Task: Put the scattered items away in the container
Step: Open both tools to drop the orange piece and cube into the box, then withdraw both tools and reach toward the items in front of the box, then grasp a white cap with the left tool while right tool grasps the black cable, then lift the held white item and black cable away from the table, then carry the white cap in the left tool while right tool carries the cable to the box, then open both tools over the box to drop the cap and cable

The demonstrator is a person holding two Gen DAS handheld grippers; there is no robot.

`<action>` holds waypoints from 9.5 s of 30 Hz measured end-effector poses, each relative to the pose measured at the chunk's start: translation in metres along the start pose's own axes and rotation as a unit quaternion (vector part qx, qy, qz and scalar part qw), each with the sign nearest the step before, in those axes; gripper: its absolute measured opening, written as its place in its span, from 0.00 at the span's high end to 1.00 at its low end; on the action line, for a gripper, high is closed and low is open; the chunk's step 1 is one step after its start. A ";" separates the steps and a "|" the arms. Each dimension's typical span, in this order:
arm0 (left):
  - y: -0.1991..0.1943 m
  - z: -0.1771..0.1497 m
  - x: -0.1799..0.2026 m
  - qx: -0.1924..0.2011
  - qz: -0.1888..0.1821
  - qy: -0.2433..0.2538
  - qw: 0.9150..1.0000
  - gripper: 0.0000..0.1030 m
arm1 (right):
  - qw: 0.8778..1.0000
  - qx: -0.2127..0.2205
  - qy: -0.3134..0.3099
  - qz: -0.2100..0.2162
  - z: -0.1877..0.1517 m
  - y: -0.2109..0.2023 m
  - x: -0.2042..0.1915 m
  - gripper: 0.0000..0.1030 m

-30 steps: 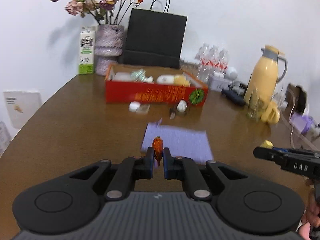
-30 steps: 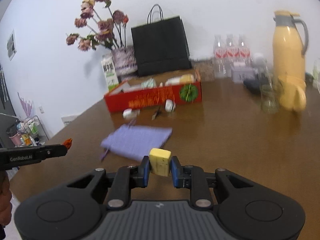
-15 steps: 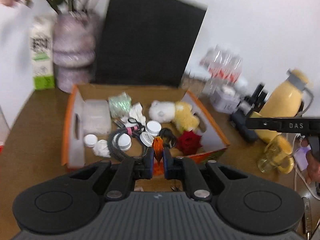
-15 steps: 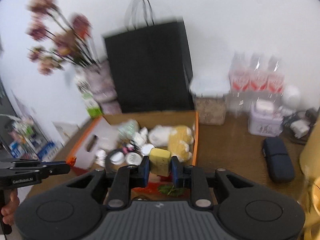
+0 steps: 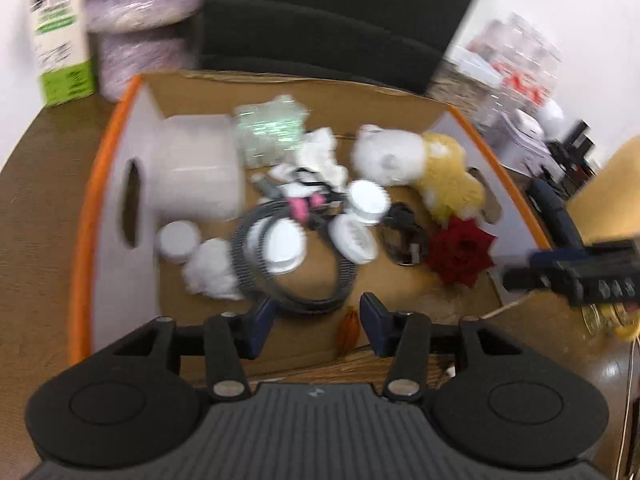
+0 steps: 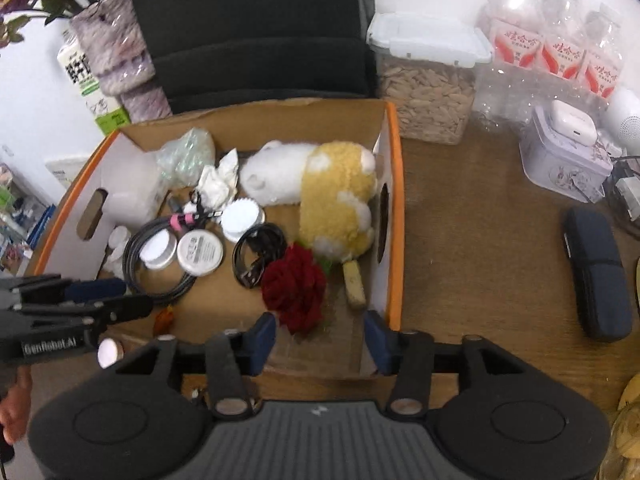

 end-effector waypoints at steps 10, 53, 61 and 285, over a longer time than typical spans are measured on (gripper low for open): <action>-0.053 0.008 -0.007 0.021 0.015 0.010 1.000 0.52 | 0.999 0.018 0.034 0.006 -0.003 -0.022 -0.012 0.24; -0.214 -0.322 0.011 0.294 0.094 0.008 0.951 0.00 | 0.958 0.281 -0.049 -0.007 -0.339 -0.118 -0.124 0.01; -0.193 -0.358 0.003 0.287 0.120 0.020 0.950 0.00 | 0.952 0.292 -0.088 0.006 -0.398 -0.109 -0.140 0.01; -0.155 -0.013 -0.036 0.170 0.101 -0.044 0.979 0.08 | 0.984 0.138 -0.097 -0.055 -0.021 -0.092 -0.062 0.24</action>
Point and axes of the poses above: each gripper's, at about its wrist camera, not at the fingertips, and y roughly the way its jaws point, x to its right, z to its top, the point moved 1 cm from there along y, roughly the way its jaws point, and after that the axes turned 9 degrees about z, right-handed, at the moved point
